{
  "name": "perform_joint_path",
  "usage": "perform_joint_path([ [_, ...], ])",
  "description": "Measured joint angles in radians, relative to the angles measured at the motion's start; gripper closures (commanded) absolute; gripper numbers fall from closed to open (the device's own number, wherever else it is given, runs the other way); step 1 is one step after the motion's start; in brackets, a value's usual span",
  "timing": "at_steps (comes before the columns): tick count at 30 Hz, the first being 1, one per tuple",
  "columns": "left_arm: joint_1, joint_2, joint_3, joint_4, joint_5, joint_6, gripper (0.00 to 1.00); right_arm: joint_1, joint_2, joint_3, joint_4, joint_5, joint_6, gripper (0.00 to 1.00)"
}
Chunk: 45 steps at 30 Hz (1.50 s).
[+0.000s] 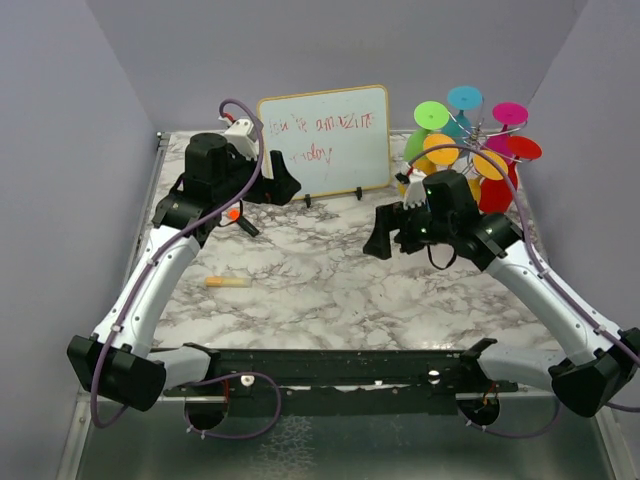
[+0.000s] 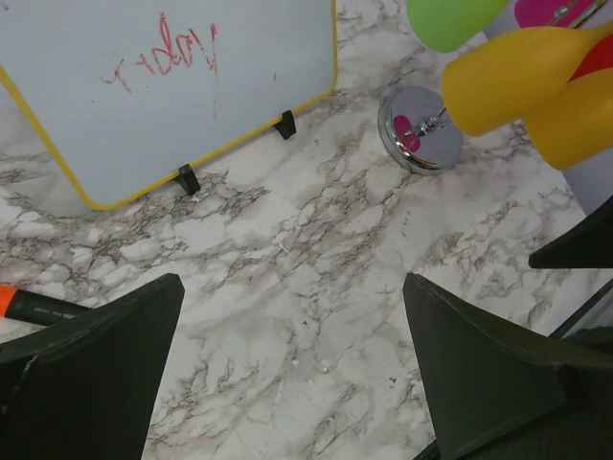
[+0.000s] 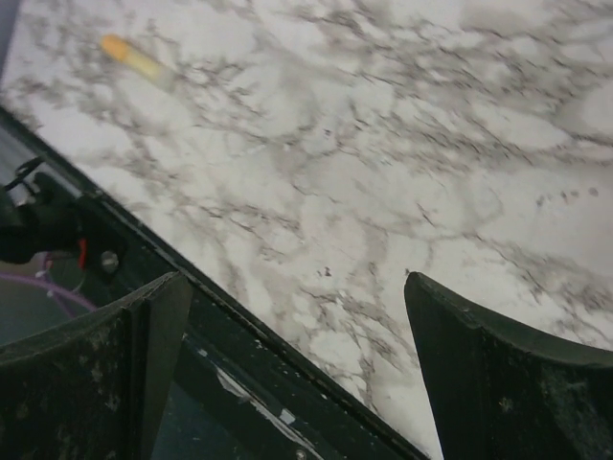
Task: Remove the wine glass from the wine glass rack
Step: Adjust the wine rack at the center of the board.
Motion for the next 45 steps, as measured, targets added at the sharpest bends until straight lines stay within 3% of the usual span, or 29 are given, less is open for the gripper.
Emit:
perform_joint_path([
  [7, -0.027, 0.000, -0.049, 0.032, 0.001, -0.002, 0.01, 0.000, -0.101, -0.218, -0.034, 0.261, 0.123, 0.00],
  [15, -0.032, 0.000, -0.112, 0.036, 0.001, -0.005, 0.01, 0.000, -0.419, -0.576, 0.013, 0.451, 0.311, 0.00],
  [21, -0.034, 0.000, -0.112, 0.049, 0.002, -0.008, 0.02, 0.000, -0.621, -0.587, 0.029, 0.599, 0.407, 0.00],
  [27, -0.088, 0.047, -0.078, 0.077, 0.016, -0.047, 0.04, 0.000, -0.536, -0.517, -0.052, 0.780, 0.512, 0.00],
  [32, -0.285, 0.204, 0.103, 0.111, 0.016, -0.079, 0.04, 0.000, -0.474, -0.528, -0.084, 0.814, 0.579, 0.00],
  [37, -0.425, 0.344, 0.300, 0.143, 0.015, -0.101, 0.05, -0.030, -0.531, -0.621, -0.058, 0.795, 0.622, 0.00],
  [41, -0.476, 0.438, 0.431, 0.159, 0.008, -0.129, 0.07, -0.145, -0.516, -0.681, -0.004, 0.711, 0.622, 0.06],
  [45, -0.500, 0.515, 0.516, 0.173, -0.003, -0.167, 0.08, -0.345, -0.460, -0.746, 0.098, 0.551, 0.581, 0.09],
])
